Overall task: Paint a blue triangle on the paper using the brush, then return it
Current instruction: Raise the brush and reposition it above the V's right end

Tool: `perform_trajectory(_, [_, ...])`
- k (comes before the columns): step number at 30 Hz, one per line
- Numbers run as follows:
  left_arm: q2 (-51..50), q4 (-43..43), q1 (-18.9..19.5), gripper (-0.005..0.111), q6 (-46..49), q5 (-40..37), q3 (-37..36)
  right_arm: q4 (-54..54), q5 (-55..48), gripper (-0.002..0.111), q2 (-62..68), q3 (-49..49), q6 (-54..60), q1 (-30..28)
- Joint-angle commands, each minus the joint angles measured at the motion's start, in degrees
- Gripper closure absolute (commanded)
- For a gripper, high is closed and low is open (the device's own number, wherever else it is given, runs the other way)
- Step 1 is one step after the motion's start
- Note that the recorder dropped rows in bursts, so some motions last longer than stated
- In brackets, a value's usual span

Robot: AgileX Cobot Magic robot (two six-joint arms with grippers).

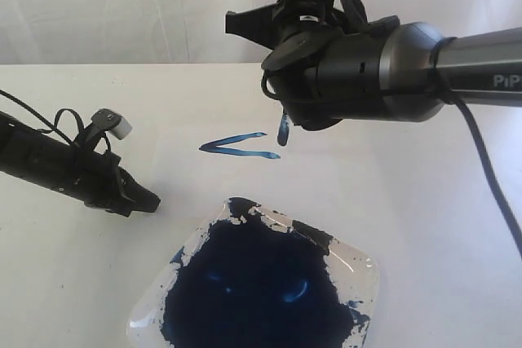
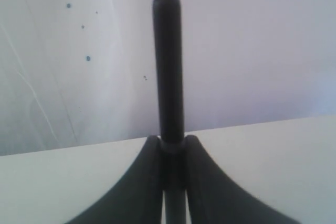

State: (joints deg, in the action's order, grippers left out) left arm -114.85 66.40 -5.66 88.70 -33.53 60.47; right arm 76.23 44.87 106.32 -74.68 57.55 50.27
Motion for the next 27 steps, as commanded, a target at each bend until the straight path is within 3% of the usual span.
perform_trajectory(1, [0.24,-0.14,-0.24,0.107,-0.16,-1.09,-0.01,-3.94,0.54,0.108,-0.98,0.07,-3.87,-0.02])
perform_trajectory(13, [0.24,-0.14,-0.24,0.107,-0.16,-1.09,-0.01,-16.75,1.26,0.108,-0.77,-0.06,-6.91,-0.25])
perform_trajectory(19, [0.24,-0.14,-0.24,0.107,-0.16,-1.09,-0.01,-19.21,-16.23,0.108,-0.77,-1.27,-12.60,-6.33])
perform_trajectory(23, [0.24,-0.14,-0.24,0.107,-0.16,-1.09,-0.01,-29.06,-21.00,0.108,-1.90,-1.93,-16.33,-9.89])
perform_trajectory(27, [0.24,-0.14,-0.24,0.107,-0.16,-1.09,-0.01,-39.05,-36.39,0.108,-2.04,-6.21,-25.28,-15.86])
